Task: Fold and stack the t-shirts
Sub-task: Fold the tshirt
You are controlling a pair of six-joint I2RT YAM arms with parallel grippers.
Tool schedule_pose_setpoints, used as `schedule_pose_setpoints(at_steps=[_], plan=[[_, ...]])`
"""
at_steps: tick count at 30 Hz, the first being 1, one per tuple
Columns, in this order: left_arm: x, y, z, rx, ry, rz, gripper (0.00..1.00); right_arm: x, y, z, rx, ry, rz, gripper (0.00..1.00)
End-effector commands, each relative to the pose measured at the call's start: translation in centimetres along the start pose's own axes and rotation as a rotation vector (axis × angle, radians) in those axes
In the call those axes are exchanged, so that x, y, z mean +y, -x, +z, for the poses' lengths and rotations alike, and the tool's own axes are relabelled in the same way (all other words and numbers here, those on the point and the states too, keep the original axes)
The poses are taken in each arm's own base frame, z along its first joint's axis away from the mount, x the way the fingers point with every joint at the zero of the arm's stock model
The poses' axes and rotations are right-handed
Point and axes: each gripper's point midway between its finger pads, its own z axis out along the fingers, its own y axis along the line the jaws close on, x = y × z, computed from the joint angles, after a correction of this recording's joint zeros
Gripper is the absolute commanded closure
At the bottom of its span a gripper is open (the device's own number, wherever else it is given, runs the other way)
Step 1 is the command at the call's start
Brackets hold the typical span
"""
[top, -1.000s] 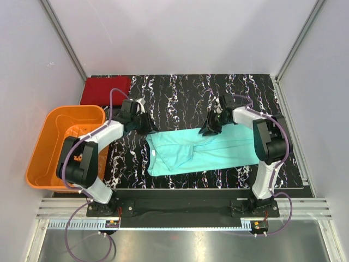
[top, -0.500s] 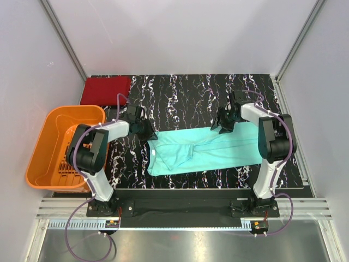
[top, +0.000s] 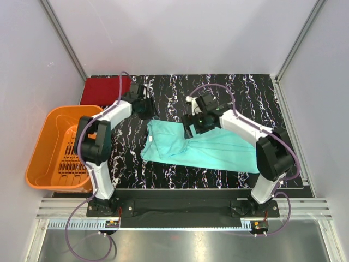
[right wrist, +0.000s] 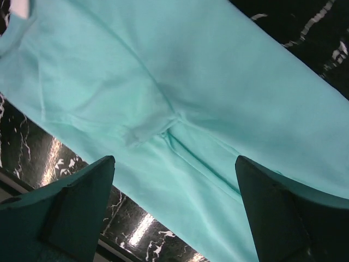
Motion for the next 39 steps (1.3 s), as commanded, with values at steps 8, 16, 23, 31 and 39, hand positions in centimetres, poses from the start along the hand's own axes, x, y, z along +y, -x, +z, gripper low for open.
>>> schedule_pose_setpoints(at_steps=[8, 16, 23, 31, 39], plan=[[-6.9, 6.2, -22.9, -0.401, -0.167, 0.169, 0.48, 6.2, 0.3, 3.5, 0.087, 0.108, -0.538, 0.0], [-7.7, -1.3, -30.2, -0.481, -0.324, 0.191, 0.43, 7.7, -1.7, 9.3, 0.236, 0.109, -0.655, 0.0], [-6.5, -5.5, -31.7, -0.484, -0.335, 0.213, 0.42, 7.5, -1.9, 13.3, 0.235, 0.001, -0.586, 0.0], [-6.0, -5.8, -32.5, -0.484, -0.297, 0.261, 0.41, -1.5, 6.4, 18.9, 0.105, -0.395, -0.065, 0.0], [-6.7, -7.1, -30.5, -0.351, -0.36, 0.206, 0.43, -6.3, 14.3, 16.7, -0.137, -0.287, 0.588, 0.0]])
